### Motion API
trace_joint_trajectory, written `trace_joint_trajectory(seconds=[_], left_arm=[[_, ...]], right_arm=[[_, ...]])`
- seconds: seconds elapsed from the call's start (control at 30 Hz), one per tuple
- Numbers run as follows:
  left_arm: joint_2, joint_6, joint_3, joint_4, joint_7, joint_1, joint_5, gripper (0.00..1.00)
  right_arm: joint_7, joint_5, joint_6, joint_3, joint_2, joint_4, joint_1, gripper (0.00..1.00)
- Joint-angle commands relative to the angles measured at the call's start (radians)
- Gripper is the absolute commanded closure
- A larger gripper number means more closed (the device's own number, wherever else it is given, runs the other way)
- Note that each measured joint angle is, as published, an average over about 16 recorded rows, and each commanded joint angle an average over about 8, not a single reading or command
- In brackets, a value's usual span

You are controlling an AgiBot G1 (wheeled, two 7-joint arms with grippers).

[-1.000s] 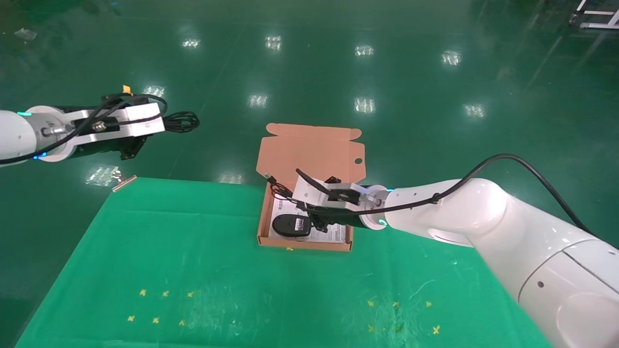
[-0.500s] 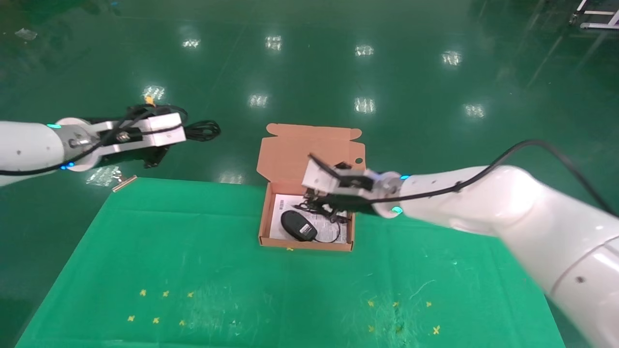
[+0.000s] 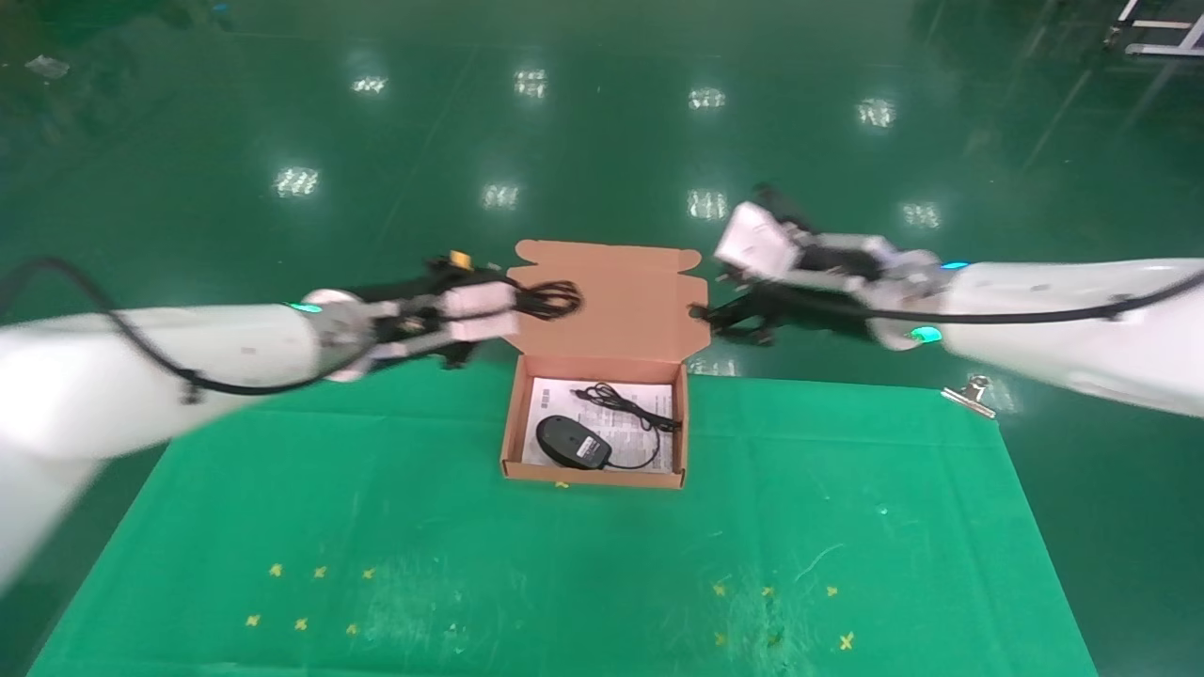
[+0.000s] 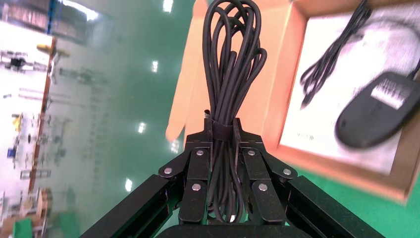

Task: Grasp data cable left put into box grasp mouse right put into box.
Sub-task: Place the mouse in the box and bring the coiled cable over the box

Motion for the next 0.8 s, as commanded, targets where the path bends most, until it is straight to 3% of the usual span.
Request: trace_joint_trajectory(seconds=[0.03,0.3,0.63,0.67,0.8], left_arm=[[0.040,-0.027,0.003,0.046,0.049,0.007,-0.035,1.00],[0.161,-0.098,0.022,0.231,0.251,0.022,-0.157,1.00],[0.175,-0.105,0.108,0.242,0.428,0.056,-0.374,1.00],[0.175,-0.103,0.116,0.242,0.441,0.056,-0.390,0.93],[0.178,-0.102,0.144,0.247,0.488,0.057,-0.448,0.43]], right_arm=[[0.032,-0.015,0.008,-0.005,0.041,0.045,0.008,0.00],[0.194,-0.104,0.018,-0.034,0.192,0.235,0.043,0.00],[0.395,-0.239,0.001,-0.065,0.314,0.405,0.082,0.00],[0.410,-0.250,-0.002,-0.067,0.319,0.414,0.085,0.00],[0.454,-0.287,-0.009,-0.073,0.333,0.440,0.095,0.00]])
